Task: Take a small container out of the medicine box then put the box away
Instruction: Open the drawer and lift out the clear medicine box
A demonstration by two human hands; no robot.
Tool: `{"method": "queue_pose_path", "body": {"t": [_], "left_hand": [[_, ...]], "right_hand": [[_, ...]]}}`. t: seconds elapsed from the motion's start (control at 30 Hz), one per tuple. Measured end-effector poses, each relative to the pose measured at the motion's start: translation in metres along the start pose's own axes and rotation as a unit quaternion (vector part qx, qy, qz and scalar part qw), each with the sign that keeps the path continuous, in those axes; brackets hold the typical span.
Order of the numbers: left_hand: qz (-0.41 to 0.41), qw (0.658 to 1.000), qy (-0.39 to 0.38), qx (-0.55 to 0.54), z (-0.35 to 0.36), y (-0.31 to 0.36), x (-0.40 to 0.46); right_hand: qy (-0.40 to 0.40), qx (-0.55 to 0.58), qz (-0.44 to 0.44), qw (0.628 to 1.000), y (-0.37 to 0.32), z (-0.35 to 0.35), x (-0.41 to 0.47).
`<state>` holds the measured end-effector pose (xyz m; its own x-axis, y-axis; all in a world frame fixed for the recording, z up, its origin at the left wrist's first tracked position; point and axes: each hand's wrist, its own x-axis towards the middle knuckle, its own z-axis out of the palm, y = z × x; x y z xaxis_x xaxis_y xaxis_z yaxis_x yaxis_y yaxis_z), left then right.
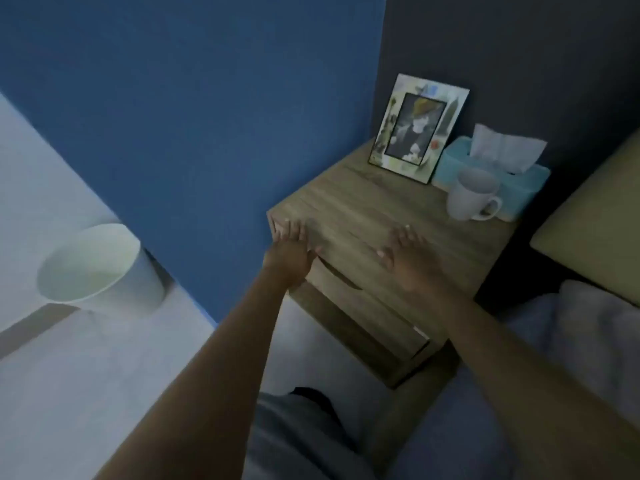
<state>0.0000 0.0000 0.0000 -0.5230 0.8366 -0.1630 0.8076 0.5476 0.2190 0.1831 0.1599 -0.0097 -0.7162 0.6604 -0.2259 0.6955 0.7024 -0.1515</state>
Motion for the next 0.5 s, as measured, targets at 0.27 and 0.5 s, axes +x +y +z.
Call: {"method": "queue_pose_path", "body": {"t": [0.27, 0.5], "left_hand": [[-0.112, 0.953, 0.053, -0.275, 0.094, 0.002, 0.000], [-0.163, 0.846, 0.071, -0.503, 0.122, 0.040, 0.011]], "right_hand": [[0.090, 0.049, -0.008, 0.995, 0.018, 0.045, 0.005], [0.103, 0.054, -0.010, 0.993, 0.019, 0.047, 0.006]]}}
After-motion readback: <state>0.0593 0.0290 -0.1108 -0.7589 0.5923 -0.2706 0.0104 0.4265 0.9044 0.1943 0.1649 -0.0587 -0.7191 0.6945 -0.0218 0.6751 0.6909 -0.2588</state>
